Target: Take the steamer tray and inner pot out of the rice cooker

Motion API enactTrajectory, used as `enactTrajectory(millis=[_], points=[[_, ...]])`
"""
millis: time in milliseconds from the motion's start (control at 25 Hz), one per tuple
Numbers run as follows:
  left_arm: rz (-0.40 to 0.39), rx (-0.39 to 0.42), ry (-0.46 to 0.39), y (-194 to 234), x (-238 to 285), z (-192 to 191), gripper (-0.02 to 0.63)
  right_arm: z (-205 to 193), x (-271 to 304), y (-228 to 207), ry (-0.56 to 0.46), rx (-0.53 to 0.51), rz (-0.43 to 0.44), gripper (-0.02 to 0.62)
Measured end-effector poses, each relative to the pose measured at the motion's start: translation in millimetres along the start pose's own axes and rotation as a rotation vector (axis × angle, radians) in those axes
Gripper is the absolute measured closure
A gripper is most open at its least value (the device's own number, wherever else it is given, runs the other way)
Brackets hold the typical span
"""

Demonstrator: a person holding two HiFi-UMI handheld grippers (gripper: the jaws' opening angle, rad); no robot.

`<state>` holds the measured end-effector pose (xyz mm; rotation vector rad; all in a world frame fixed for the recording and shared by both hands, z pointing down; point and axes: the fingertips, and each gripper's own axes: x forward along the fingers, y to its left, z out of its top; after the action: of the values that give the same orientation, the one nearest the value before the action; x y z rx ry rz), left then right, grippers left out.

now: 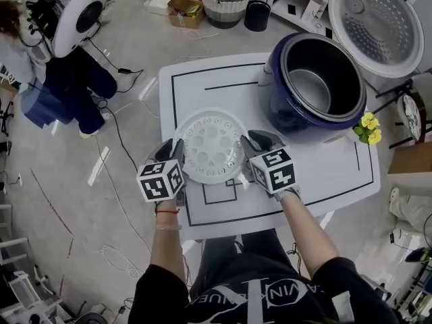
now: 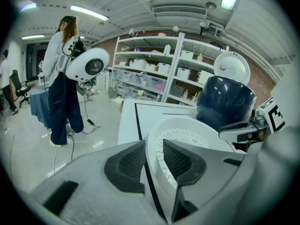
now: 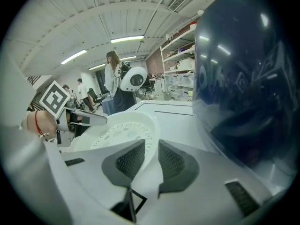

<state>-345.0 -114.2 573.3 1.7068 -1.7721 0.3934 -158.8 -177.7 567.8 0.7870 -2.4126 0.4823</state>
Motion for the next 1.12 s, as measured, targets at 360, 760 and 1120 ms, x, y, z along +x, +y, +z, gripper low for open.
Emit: enactTrajectory(millis=[360, 760, 1120], points=[[0.002, 0.02, -0.081, -1, -16, 23, 0.483, 11, -20, 3, -0.076, 0.018, 0.003, 0.479], [-0.083, 0.084, -0.192, -46, -35, 74, 0.483, 54, -60, 15, -0.197, -0.022, 0.023, 0.479], [-0.223, 0.124, -0.301, -113, -49, 126, 0.483, 95, -118, 3, -0.321, -0.068, 0.001, 0.48]])
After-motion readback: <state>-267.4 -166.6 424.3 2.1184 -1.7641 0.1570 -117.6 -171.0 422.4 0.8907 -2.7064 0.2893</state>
